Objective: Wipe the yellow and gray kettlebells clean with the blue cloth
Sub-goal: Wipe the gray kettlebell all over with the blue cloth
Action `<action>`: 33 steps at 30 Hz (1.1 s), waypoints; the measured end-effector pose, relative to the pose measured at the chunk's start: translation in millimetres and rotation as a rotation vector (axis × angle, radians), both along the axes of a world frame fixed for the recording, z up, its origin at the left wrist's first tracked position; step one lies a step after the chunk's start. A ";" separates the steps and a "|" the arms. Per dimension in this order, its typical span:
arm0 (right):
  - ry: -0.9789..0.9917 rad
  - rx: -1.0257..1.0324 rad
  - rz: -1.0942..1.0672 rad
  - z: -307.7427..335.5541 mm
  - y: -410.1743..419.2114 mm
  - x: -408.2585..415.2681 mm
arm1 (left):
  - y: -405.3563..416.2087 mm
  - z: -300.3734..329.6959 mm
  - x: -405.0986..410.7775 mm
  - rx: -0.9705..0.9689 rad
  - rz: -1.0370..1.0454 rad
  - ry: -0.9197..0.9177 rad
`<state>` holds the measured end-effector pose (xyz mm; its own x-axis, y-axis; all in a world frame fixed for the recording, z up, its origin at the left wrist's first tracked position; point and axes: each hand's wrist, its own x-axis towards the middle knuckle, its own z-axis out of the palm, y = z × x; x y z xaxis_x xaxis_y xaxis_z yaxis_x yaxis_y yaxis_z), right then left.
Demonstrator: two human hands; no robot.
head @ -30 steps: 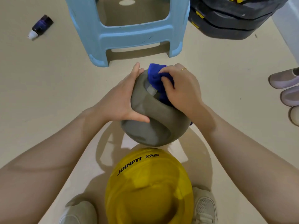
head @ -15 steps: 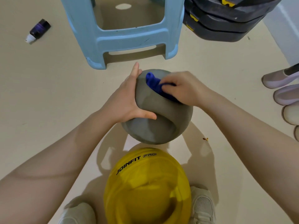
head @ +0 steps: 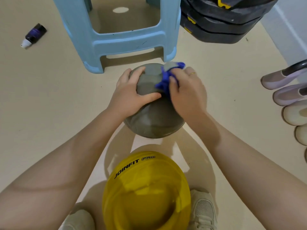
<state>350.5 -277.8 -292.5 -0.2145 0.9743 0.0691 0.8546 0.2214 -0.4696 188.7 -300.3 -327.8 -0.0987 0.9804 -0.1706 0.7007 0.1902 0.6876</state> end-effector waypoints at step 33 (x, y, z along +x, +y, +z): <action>0.765 -0.230 -0.558 -61.2 -62.7 148.8 | 1.8 7.0 61.6 0.140 -0.369 0.789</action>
<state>499.3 -340.5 -353.7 0.3058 0.9292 -0.2073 0.2552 -0.2898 -0.9224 250.4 -298.5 -320.8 0.1904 0.9797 -0.0620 0.9811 -0.1921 -0.0224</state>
